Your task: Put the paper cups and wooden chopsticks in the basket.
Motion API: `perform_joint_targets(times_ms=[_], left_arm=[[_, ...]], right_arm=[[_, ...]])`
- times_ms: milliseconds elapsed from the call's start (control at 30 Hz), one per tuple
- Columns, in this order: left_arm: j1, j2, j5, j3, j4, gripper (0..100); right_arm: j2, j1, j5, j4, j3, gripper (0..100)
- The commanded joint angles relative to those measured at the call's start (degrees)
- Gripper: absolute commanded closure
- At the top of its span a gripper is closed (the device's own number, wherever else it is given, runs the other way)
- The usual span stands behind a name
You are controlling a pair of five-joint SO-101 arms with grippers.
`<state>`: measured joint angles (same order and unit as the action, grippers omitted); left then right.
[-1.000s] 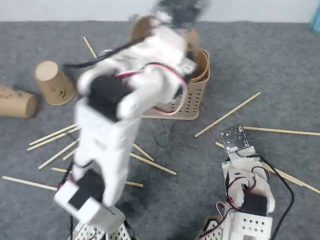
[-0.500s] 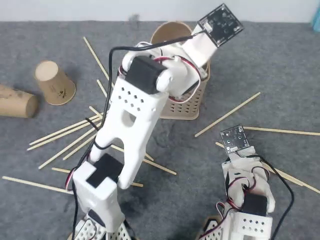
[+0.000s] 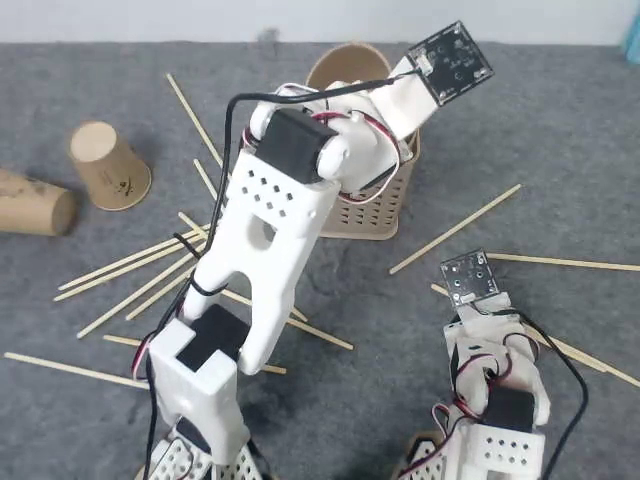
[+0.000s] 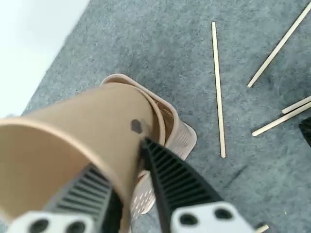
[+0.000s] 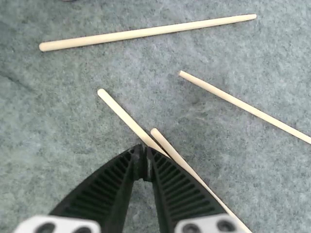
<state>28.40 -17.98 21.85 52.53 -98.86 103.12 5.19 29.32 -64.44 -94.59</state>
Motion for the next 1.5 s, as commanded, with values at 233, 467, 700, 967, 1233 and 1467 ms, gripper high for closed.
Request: perform_joint_targets(times_ms=[233, 467, 700, 967, 1233, 1467], left_arm=[[-0.6, 9.1, 0.0, 1.7, -1.7, 80], [-4.0, 21.3, -9.1, 1.5, -1.6, 80], [-7.7, 25.3, -25.6, 0.9, -1.6, 93], [-2.9, 27.4, -34.1, -13.6, 4.8, 99], [-3.0, 46.5, -34.5, -56.0, 37.4, 99], [-2.8, 50.0, -34.6, -79.7, 65.0, 99]], right_arm=[[0.8, -0.1, 0.4, 0.6, 0.3, 99.1], [0.8, -0.1, 0.4, 0.6, 0.3, 99.1], [0.8, -0.2, 0.4, 0.6, 0.3, 99.1], [0.8, -0.2, 0.4, 0.0, 0.3, 99.1], [0.8, -0.2, 0.4, 0.3, 0.3, 99.1], [0.8, -0.2, 0.4, 0.5, 0.3, 99.1]])
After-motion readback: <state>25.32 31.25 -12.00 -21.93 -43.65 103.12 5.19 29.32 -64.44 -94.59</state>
